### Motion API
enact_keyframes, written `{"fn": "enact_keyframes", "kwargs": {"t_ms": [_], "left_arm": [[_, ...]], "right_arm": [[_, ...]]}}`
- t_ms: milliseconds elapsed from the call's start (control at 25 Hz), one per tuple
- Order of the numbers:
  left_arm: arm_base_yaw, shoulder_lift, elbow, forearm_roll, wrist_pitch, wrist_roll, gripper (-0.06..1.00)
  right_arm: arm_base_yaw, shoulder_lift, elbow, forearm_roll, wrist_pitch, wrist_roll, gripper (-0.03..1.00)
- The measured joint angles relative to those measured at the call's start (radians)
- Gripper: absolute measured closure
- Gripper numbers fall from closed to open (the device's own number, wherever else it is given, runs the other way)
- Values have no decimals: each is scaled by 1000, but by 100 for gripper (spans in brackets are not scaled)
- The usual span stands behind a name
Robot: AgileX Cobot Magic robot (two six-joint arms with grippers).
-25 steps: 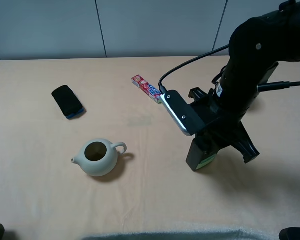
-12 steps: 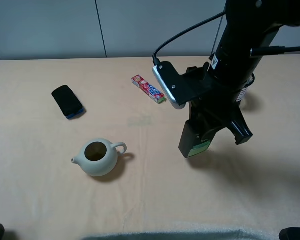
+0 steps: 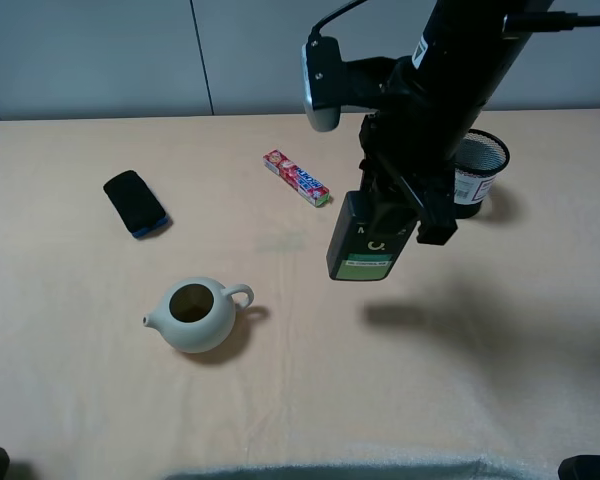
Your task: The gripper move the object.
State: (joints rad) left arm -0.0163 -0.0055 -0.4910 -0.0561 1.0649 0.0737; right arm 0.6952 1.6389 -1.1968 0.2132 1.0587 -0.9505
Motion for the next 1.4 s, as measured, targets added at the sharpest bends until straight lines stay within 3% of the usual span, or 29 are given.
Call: {"fn": "enact_keyframes", "kwargs": {"t_ms": [400,800,1120,1400], "left_arm": [[0,0,0,0,0,0,-5],[0,0,0,0,0,0,-5],[0,0,0,0,0,0,-5],[0,0,0,0,0,0,-5]], "right_arm": [[0,0,-56,8,26,349,66],[0,23,-172,-105,91,716,66],[-6,142,-341,-179,159,828,66],[-60,245,-484,-188,160,838,66]]}}
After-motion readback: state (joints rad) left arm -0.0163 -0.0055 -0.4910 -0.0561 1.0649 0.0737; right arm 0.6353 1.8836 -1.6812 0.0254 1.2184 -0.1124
